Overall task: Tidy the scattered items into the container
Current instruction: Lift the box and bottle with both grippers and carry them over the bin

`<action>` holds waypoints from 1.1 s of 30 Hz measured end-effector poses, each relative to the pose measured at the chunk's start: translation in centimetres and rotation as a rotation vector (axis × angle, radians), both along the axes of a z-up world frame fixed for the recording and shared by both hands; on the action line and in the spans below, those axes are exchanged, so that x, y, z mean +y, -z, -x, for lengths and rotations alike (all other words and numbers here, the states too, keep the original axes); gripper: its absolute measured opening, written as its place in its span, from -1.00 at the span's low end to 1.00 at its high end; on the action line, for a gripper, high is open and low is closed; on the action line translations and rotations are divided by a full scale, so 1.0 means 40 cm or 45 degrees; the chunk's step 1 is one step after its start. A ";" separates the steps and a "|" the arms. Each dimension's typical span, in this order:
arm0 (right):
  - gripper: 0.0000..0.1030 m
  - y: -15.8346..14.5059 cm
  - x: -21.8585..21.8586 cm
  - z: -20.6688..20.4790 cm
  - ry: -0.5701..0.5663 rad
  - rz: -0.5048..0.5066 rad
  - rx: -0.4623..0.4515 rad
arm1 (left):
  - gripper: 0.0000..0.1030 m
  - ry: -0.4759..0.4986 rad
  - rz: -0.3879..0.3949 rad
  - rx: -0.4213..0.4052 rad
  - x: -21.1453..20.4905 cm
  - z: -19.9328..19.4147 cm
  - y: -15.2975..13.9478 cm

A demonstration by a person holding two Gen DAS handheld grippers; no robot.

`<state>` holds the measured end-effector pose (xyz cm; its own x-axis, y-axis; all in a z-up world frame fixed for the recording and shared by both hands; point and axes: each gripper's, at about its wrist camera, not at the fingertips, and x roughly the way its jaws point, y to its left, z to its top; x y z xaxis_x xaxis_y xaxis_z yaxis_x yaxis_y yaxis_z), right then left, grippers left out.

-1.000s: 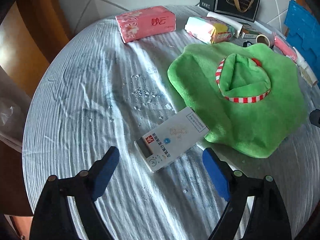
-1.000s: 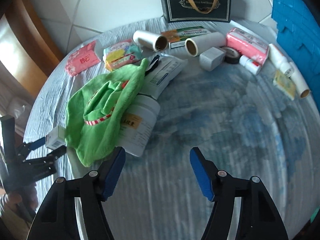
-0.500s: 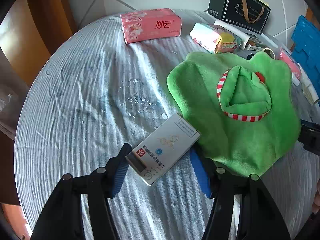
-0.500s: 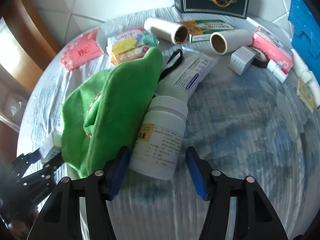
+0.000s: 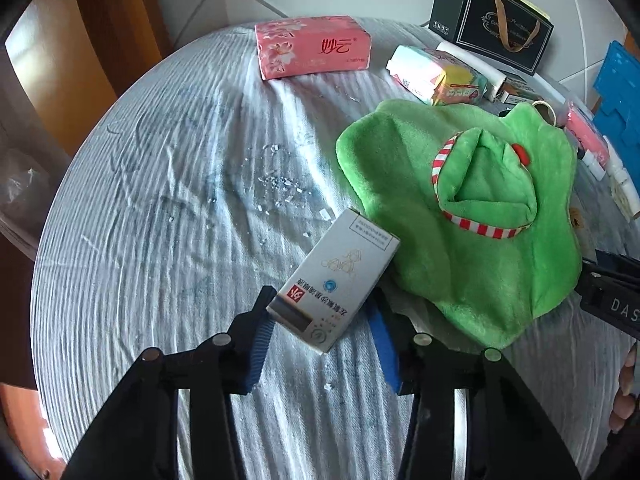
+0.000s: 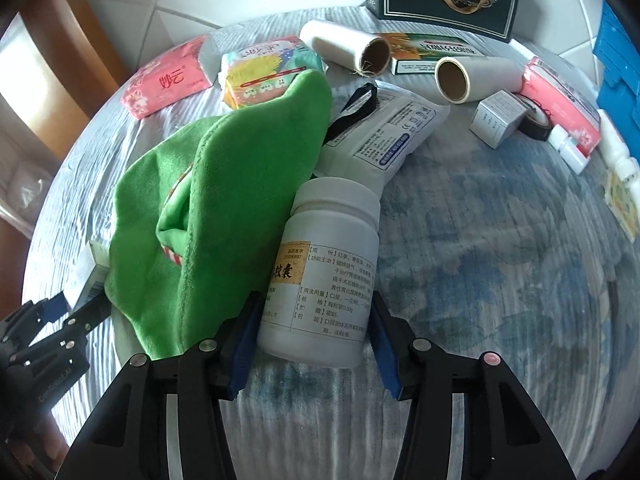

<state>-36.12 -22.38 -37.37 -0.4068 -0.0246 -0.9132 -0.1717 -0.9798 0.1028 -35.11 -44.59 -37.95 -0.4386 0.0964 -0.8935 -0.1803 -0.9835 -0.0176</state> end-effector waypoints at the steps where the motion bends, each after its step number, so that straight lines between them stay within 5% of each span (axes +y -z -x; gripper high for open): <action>1: -0.04 -0.001 0.000 -0.003 0.000 -0.016 -0.005 | -0.22 -0.007 0.003 -0.002 0.001 -0.006 -0.001; 6: -0.06 -0.030 0.006 -0.059 -0.026 -0.032 0.015 | -0.24 -0.058 0.002 0.055 0.007 -0.043 -0.042; 15: -0.12 -0.163 0.060 -0.157 -0.126 -0.046 0.186 | -0.24 -0.121 -0.051 0.275 0.094 -0.133 -0.238; 27: -0.11 -0.441 0.251 -0.323 -0.336 -0.018 0.574 | -0.24 -0.206 -0.108 0.496 0.373 -0.305 -0.442; 33: -0.11 -0.560 0.340 -0.390 -0.307 -0.017 0.729 | -0.24 -0.127 -0.067 0.570 0.499 -0.364 -0.528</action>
<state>-20.52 -8.79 -14.97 -0.8166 -0.1667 -0.5526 0.1335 -0.9860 0.1002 -20.57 -24.61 -16.81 -0.7897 0.0742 -0.6090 -0.0863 -0.9962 -0.0095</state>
